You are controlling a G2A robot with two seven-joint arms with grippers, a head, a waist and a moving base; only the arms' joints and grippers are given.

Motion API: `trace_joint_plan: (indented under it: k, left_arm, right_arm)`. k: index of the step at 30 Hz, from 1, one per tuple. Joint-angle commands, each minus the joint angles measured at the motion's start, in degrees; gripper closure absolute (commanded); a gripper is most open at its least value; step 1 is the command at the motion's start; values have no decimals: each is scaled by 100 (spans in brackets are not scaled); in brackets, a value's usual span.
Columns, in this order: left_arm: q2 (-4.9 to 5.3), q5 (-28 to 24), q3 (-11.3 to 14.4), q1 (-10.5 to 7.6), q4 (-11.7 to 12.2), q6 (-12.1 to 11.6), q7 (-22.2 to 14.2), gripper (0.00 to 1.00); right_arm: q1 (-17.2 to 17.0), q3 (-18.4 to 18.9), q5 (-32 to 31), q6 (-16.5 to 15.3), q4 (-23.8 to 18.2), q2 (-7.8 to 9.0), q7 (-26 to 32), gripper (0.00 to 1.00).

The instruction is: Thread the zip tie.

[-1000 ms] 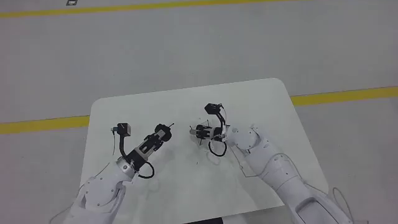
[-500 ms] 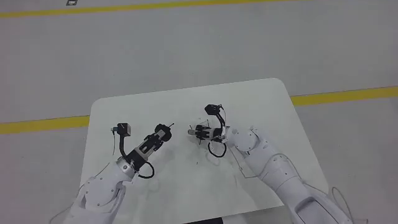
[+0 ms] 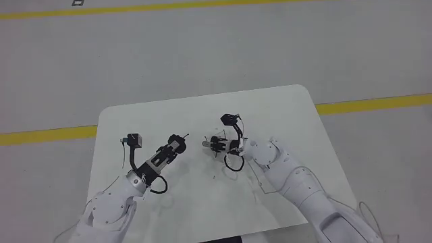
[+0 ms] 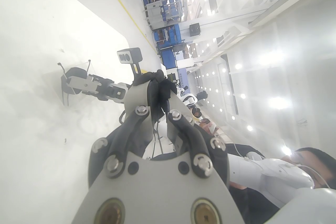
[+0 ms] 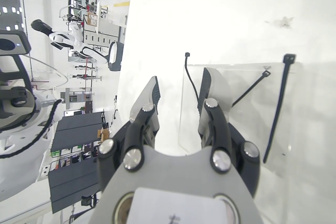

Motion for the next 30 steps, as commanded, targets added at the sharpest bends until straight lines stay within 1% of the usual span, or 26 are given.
trace_joint_plan:
  k: [1,4,7,14,22,30]
  left_arm:
    - [0,0,0,0,0,0,0,100]
    - [0,0,0,0,0,0,0,100]
    - [0,0,0,0,0,0,0,100]
    - [0,0,0,0,0,0,0,100]
    - [0,0,0,0,0,0,0,100]
    - [0,0,0,0,0,0,0,100]
  right_arm:
    - [7,-18,12,0,7,5,-21,71]
    - [10,-40,36,0,6,17,-55,75]
    - [10,-56,57,0,-2,30,-73,75]
    - [33,-108,6,0,3,66,-135,67]
    - [95,-207,5,0,60,74,-192,67]
    - [192,-329,158,0,191,53,-204,67]
